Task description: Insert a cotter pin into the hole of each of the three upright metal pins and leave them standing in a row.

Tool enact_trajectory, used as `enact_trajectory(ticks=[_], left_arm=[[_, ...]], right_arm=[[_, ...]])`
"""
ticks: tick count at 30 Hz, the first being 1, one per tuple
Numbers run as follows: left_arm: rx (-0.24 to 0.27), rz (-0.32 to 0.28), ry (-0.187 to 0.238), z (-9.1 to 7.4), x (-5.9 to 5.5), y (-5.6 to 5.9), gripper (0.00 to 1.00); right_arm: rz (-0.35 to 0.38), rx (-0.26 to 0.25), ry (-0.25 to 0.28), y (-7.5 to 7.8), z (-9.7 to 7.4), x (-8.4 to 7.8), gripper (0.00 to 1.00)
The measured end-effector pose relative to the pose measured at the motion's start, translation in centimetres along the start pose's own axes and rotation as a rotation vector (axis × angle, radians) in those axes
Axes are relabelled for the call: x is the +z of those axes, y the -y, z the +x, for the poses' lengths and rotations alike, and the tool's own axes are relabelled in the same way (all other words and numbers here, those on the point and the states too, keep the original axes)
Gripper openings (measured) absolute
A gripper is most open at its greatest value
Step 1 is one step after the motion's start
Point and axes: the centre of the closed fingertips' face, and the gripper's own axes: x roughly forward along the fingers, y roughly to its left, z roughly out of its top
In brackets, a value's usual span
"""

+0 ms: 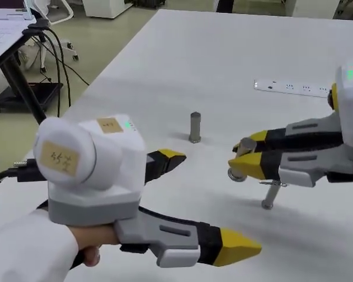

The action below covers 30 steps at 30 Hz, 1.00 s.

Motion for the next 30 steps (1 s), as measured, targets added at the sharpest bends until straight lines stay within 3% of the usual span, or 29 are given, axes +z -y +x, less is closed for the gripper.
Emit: enact_trajectory(ticks=[14,30], left_arm=[[-0.015,-0.001,-0.013,0.4,-0.5,0.7,0.97],[-0.027,-0.024,-0.027,0.9,-1.6,1.0,0.96]], right_arm=[[0.074,-0.025,-0.003,-2.0,1.1,-4.1,0.08],[0.092,-0.069,-0.050,-2.0,1.9,-7.5,0.08]])
